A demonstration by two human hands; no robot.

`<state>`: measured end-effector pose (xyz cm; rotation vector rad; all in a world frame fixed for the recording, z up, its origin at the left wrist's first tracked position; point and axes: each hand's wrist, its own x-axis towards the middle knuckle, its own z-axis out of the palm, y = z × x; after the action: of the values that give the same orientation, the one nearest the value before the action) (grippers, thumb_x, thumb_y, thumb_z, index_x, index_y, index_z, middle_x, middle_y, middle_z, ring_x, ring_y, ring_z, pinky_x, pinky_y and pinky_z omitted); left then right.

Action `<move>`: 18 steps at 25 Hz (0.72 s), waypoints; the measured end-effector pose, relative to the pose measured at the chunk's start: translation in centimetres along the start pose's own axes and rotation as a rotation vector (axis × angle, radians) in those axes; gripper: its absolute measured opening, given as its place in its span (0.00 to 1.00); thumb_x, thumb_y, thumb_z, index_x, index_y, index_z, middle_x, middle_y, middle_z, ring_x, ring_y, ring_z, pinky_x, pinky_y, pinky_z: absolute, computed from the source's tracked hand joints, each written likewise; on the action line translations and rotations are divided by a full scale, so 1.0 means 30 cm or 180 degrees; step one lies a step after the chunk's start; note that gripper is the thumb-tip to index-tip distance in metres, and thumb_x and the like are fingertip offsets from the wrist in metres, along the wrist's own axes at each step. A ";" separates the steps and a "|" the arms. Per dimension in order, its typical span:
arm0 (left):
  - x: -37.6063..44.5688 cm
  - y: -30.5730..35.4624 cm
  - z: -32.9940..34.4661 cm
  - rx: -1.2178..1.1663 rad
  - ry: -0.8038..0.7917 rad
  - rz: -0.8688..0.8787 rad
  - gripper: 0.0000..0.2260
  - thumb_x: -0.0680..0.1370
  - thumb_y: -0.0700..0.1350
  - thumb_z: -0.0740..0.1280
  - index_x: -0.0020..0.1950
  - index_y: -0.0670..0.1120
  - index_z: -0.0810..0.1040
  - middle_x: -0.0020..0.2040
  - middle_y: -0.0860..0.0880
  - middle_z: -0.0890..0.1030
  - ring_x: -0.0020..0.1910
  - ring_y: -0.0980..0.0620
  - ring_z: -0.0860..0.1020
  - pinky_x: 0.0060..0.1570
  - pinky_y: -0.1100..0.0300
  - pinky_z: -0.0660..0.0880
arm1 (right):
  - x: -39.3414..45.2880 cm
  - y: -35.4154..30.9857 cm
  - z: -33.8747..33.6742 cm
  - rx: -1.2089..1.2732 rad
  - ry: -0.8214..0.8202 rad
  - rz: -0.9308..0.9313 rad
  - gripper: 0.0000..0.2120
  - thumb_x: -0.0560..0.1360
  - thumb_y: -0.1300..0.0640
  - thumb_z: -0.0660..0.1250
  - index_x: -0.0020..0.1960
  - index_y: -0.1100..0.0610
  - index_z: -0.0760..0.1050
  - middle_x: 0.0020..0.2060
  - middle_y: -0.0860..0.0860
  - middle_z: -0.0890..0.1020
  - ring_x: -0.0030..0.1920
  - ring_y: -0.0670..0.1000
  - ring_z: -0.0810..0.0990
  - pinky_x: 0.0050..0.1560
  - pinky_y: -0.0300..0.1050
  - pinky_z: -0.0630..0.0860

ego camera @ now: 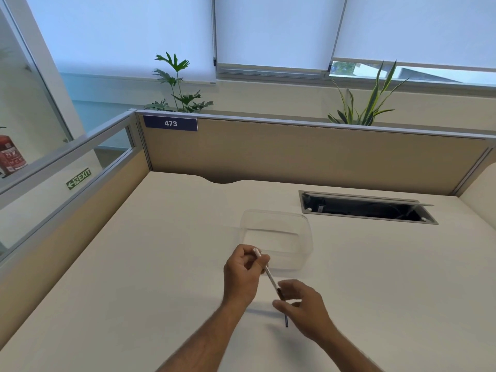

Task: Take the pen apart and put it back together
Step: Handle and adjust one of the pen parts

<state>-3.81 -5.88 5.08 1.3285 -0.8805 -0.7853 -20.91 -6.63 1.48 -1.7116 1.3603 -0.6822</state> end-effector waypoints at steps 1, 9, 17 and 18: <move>-0.001 0.001 0.003 -0.0180 0.0073 -0.0088 0.08 0.73 0.38 0.75 0.44 0.46 0.78 0.38 0.48 0.85 0.37 0.47 0.85 0.39 0.52 0.84 | 0.003 -0.002 0.005 0.0135 -0.0008 0.0001 0.12 0.68 0.59 0.78 0.48 0.49 0.82 0.39 0.45 0.86 0.42 0.43 0.84 0.43 0.41 0.82; -0.032 -0.058 -0.010 -0.0324 0.0682 -0.1033 0.11 0.72 0.44 0.77 0.47 0.43 0.77 0.38 0.42 0.85 0.34 0.48 0.86 0.35 0.57 0.83 | 0.024 -0.033 -0.057 0.2288 0.0358 0.0142 0.08 0.66 0.59 0.77 0.45 0.59 0.85 0.39 0.63 0.87 0.38 0.61 0.87 0.41 0.46 0.84; -0.095 -0.126 -0.010 0.1755 -0.0902 -0.0964 0.09 0.74 0.53 0.70 0.51 0.50 0.82 0.43 0.54 0.84 0.44 0.55 0.81 0.51 0.57 0.79 | 0.064 -0.058 -0.061 0.1993 0.0873 -0.0241 0.04 0.73 0.64 0.74 0.44 0.55 0.83 0.38 0.57 0.86 0.42 0.56 0.86 0.41 0.47 0.85; -0.099 -0.135 -0.014 0.1937 -0.1115 -0.0862 0.11 0.74 0.52 0.71 0.55 0.51 0.81 0.47 0.55 0.83 0.47 0.56 0.80 0.53 0.58 0.78 | 0.067 -0.064 -0.059 0.1766 0.0894 -0.0330 0.06 0.74 0.64 0.73 0.44 0.53 0.83 0.38 0.56 0.86 0.41 0.56 0.86 0.41 0.48 0.85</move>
<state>-4.77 -3.44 0.79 1.9064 -1.3007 -1.0267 -20.84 -8.91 3.88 -1.2744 1.1239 -1.2646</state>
